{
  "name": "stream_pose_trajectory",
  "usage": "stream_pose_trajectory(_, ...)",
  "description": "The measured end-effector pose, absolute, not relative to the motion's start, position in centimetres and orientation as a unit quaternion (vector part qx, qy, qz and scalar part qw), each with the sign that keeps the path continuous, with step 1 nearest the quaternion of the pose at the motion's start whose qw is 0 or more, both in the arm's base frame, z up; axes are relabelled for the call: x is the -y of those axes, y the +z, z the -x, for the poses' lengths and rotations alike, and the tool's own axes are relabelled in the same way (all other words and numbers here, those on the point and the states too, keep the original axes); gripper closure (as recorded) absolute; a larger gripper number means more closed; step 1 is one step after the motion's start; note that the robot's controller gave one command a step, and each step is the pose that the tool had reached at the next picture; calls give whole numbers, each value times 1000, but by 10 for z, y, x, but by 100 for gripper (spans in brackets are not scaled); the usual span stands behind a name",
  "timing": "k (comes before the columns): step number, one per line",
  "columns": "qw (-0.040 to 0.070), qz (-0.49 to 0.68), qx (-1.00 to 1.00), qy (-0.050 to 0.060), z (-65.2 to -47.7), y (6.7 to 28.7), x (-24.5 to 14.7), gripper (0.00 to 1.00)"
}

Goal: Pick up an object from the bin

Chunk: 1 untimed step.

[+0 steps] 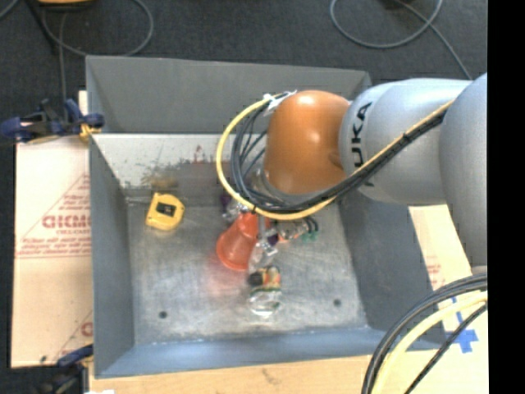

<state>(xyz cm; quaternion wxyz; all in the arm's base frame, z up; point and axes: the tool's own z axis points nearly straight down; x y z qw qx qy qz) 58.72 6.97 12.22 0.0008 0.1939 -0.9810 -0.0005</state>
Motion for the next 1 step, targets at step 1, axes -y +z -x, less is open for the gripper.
stream_pose_trajectory(1,-7,-62,998,-1,-612,98,-29,100)
